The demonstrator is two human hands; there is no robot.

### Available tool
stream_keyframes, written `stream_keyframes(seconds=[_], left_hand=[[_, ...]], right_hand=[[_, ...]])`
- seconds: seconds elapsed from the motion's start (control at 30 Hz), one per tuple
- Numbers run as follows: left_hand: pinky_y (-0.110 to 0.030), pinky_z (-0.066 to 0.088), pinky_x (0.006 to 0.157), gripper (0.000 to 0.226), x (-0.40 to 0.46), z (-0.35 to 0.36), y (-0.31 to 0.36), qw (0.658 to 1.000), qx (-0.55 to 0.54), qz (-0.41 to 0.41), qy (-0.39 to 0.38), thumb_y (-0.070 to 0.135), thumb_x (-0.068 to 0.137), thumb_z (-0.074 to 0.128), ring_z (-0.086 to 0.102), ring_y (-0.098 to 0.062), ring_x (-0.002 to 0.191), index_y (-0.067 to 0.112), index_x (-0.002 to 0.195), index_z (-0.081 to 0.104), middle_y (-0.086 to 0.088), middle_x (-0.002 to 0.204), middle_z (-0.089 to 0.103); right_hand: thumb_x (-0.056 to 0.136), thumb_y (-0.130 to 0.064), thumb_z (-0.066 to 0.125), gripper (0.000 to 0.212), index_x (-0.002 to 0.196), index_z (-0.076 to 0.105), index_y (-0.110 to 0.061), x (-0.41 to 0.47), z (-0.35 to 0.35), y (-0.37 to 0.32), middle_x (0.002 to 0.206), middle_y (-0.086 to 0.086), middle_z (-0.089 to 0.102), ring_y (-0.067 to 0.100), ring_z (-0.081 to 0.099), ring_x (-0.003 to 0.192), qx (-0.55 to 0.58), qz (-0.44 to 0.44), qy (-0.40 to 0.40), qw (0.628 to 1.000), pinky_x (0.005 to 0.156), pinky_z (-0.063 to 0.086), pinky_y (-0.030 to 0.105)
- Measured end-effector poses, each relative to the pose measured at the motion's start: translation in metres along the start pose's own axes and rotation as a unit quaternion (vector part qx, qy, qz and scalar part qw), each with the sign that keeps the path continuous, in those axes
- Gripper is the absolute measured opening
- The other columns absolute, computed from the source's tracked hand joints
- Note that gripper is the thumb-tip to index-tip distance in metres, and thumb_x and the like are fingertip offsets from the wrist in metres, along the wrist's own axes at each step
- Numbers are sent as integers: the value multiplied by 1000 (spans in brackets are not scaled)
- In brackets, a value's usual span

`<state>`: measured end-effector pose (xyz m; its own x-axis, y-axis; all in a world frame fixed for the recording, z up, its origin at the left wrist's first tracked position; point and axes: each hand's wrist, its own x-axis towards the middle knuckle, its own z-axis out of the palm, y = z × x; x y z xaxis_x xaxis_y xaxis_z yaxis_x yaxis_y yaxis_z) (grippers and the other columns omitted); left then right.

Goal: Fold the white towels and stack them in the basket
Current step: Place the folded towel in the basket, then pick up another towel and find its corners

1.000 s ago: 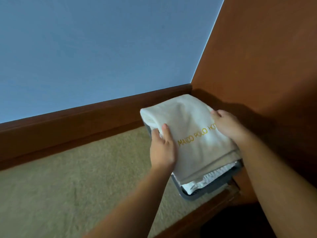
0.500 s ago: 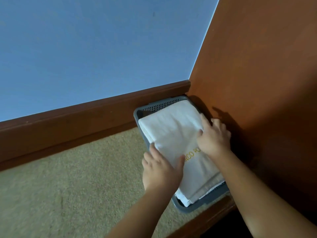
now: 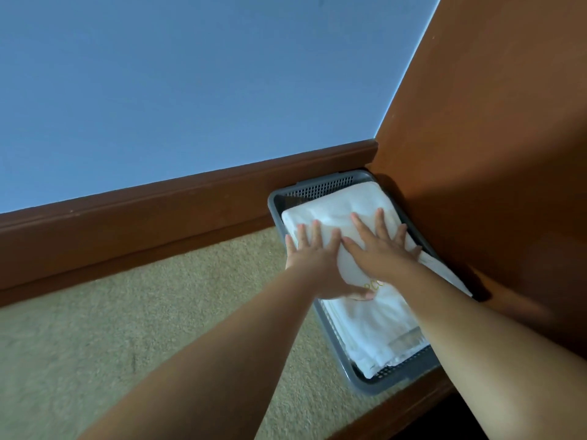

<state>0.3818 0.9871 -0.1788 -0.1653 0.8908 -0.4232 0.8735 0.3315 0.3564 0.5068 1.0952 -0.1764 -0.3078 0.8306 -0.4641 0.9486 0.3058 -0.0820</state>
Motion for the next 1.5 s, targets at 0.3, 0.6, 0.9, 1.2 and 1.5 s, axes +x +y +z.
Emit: stream_keyframes(seconds=[0.3, 0.6, 0.9, 1.2, 1.5], left_hand=[[-35, 30, 121, 71, -208, -20, -130, 951, -154, -42, 264, 67, 95, 55, 40, -14, 146, 39, 158, 36, 12, 159, 44], [-36, 55, 88, 43, -514, -43, -325, 778, -144, -318, 523, 51, 92, 66, 62, -12, 110, 33, 131, 64, 15, 120, 65], [-34, 49, 93, 35, -752, 44, -462, 648, -216, -498, 534, 53, 94, 65, 59, -11, 117, 37, 125, 65, 19, 122, 65], [-42, 41, 109, 53, -845, 87, -581, 634, -195, -569, 487, 48, 95, 64, 44, -30, 131, 32, 144, 52, 2, 144, 52], [-42, 48, 85, 33, -856, 91, -701, 649, -171, -611, 420, 26, 96, 56, 50, -30, 115, 23, 129, 53, -4, 128, 54]], right_hand=[[104, -61, 40, 78, 164, -7, -41, -117, -19, -174, 173, -2, -18, 37, -10, 159, -3, -214, 73, 974, 122, 8, 69], [105, -53, 48, 80, 163, -5, -43, -341, 29, -444, 174, -8, -8, 25, -3, 161, 22, -544, 22, 839, 126, 18, 53], [103, -52, 51, 79, 165, 4, -40, -537, 173, -648, 174, -6, -1, 23, 4, 161, -83, -649, -108, 749, 125, 26, 50], [102, -43, 52, 77, 165, 8, -38, -633, 278, -780, 174, -3, 0, 28, 12, 159, -178, -663, -152, 711, 121, 34, 52], [102, -34, 46, 75, 166, 7, -31, -677, 321, -865, 175, 1, -2, 33, 20, 157, -238, -660, -107, 704, 119, 34, 50]])
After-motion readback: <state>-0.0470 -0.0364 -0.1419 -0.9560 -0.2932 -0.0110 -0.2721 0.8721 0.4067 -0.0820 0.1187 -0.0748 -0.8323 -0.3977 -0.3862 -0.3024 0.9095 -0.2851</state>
